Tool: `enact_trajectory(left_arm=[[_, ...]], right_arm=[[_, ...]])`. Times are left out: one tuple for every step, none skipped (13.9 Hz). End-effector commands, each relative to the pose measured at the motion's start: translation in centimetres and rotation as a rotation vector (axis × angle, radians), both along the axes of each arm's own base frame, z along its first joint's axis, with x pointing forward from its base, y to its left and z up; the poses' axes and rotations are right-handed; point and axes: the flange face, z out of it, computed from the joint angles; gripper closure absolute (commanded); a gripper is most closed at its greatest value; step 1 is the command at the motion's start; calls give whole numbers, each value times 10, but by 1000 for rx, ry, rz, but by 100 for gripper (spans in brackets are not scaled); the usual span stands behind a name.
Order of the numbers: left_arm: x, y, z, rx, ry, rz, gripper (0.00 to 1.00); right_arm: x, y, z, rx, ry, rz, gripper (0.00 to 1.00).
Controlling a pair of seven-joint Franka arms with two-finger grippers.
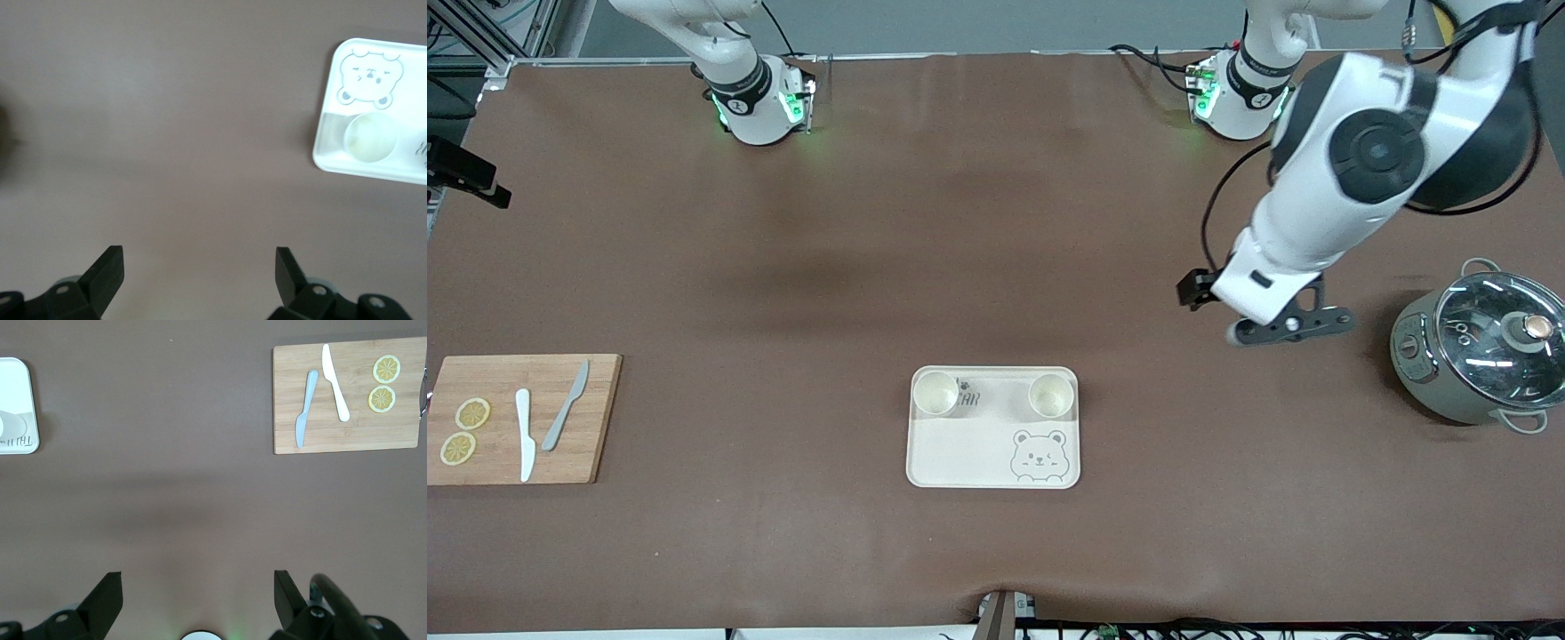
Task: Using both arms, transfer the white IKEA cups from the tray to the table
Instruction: 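Move the left gripper over the white cup on the tray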
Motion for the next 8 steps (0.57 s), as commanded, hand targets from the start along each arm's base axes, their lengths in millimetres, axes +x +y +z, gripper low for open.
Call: enact_trajectory(left_arm=[[5, -38, -27, 2, -36, 70, 0], [4, -58, -43, -4, -46, 113, 0], [5, -68, -55, -9, -54, 145, 0], [5, -78, -66, -12, -65, 159, 0], [4, -89, -81, -7, -64, 162, 0], [3, -101, -98, -4, -69, 161, 0], [3, -109, -113, 4, -85, 176, 0], [7, -112, -130, 5, -105, 203, 0]], right_arm=[[1, -6, 3, 2, 4, 5, 0], [1, -6, 3, 2, 4, 5, 0], [1, -6, 2, 2, 5, 5, 0], [1, -6, 2, 2, 5, 5, 0], [0, -7, 2, 2, 5, 4, 0], [0, -7, 3, 2, 4, 4, 0], [0, -7, 3, 2, 4, 4, 0], [0, -7, 2, 2, 5, 4, 0]])
